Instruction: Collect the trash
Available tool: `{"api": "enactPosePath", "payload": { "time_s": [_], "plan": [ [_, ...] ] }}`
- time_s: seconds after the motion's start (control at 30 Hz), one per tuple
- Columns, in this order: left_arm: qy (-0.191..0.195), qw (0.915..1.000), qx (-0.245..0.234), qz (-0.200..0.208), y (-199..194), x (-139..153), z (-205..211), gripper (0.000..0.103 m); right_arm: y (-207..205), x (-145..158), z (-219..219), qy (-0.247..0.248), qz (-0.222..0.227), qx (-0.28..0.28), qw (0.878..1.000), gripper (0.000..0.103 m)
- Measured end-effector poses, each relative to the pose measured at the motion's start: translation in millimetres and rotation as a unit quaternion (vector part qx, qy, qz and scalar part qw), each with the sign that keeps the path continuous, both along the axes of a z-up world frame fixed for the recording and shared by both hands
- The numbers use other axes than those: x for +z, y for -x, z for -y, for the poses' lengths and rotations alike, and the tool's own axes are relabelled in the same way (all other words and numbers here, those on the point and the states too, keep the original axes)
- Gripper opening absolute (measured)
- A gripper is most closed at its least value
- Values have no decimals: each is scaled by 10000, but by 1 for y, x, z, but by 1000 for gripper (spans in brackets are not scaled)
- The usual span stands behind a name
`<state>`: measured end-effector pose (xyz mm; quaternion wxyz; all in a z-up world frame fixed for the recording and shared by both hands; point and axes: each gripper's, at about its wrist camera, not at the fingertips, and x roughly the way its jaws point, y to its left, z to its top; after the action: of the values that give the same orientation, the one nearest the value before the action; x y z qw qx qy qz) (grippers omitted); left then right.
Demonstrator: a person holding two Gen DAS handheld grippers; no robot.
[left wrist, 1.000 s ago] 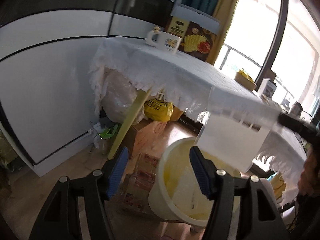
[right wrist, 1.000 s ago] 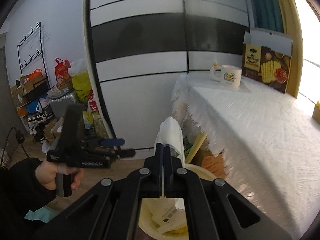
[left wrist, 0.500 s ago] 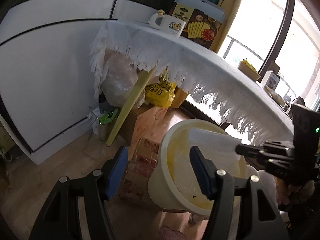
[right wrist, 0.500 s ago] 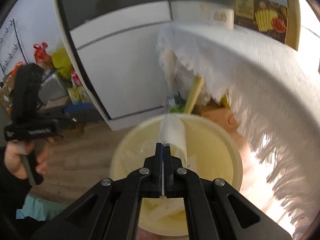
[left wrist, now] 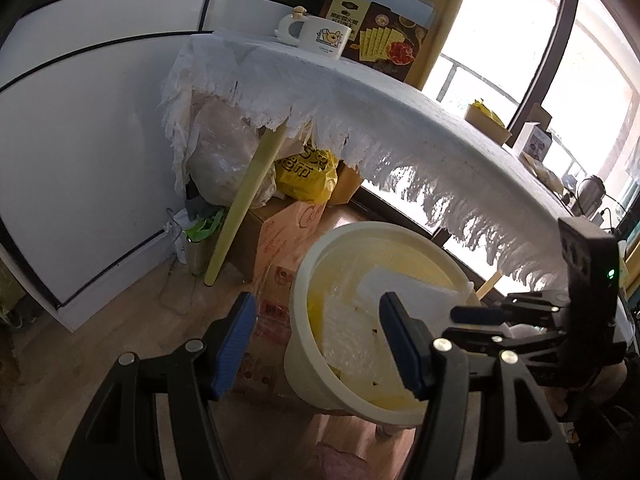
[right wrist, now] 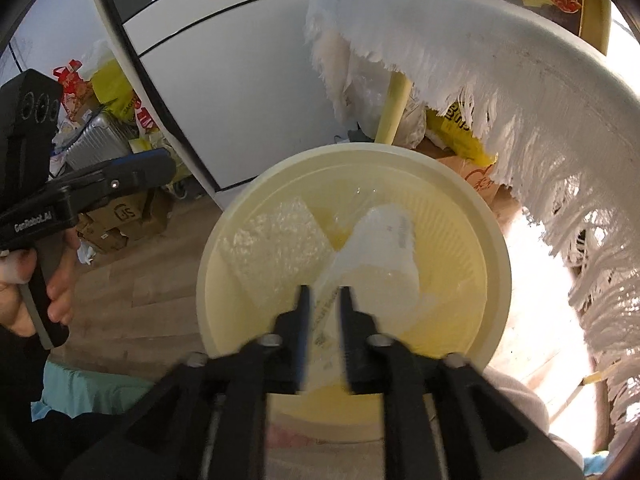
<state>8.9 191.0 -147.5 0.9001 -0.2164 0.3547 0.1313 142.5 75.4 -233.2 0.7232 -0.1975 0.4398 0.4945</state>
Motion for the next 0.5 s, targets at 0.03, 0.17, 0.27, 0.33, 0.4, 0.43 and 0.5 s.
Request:
{"api": "enactPosePath", "payload": {
  "time_s": [0.03, 0.17, 0.27, 0.33, 0.4, 0.43, 0.5],
  "plan": [
    [-6, 10000, -17, -8, 0, 0, 1, 64, -2, 1, 2, -41, -13, -25, 10000, 34],
    [-66, 9999, -69, -39, 1, 4, 7, 64, 6, 10, 14, -106, 92, -71, 9999, 34],
    [-117, 9999, -109, -45, 1, 8, 13, 64, 11, 15, 25, -126, 71, -113, 9998, 35],
    [-170, 9998, -128, -43, 1, 12, 18, 64, 13, 18, 32, -116, 80, -172, 9998, 35],
    [-206, 9997, -152, -38, 0, 15, 23, 64, 16, 20, 41, -123, 68, -211, 9997, 35],
    [-214, 9996, -169, -38, 0, 16, 25, 64, 17, 20, 45, -129, 67, -212, 9997, 35],
    [-231, 9995, -195, -39, -2, 19, 30, 64, 19, 23, 55, -153, 70, -260, 9995, 36]
  ]
}}
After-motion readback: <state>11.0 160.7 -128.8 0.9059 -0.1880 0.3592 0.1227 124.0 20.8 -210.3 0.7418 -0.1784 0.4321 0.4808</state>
